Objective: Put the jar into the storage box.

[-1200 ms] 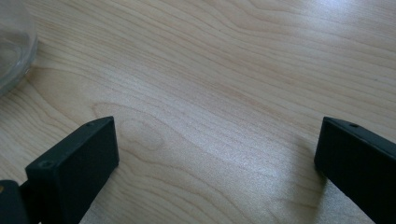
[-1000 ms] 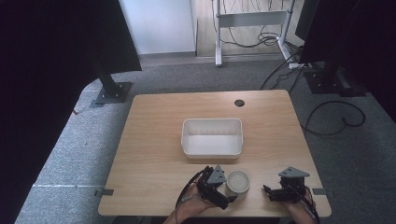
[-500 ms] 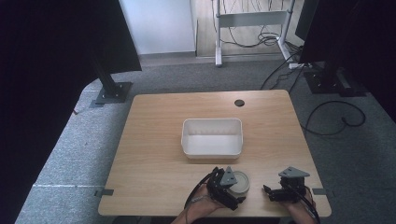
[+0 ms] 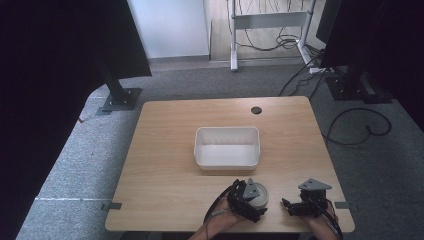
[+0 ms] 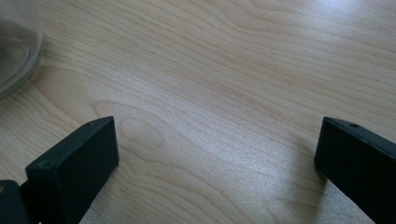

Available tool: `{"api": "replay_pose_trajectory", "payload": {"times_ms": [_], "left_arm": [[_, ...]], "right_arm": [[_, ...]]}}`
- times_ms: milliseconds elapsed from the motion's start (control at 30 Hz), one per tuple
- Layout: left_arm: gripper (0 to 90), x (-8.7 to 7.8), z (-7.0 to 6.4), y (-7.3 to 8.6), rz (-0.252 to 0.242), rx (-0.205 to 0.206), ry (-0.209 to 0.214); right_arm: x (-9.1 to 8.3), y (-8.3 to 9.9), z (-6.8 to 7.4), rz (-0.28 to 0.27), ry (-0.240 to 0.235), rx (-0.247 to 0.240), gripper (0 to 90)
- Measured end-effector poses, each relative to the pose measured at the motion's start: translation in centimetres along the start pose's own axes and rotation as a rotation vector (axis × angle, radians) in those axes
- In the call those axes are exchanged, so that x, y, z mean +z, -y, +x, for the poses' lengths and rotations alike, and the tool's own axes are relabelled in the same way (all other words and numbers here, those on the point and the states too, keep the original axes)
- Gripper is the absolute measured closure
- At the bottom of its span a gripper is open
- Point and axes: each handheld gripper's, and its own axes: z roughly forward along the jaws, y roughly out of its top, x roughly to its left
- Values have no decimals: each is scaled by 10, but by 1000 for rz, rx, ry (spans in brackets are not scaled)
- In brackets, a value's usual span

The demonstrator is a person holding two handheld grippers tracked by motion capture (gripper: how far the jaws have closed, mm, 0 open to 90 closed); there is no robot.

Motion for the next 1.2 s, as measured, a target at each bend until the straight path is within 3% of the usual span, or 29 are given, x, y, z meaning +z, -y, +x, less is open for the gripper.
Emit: {"api": "replay_pose_trajectory", "payload": {"times_ms": [800, 1200], "left_arm": [[97, -17, 18, -9, -9, -22, -37], [97, -28, 35, -13, -10, -35, -76]], "right_arm": [[0, 0, 0, 0, -1, 0, 0], [0, 0, 0, 0, -1, 0, 0]]}}
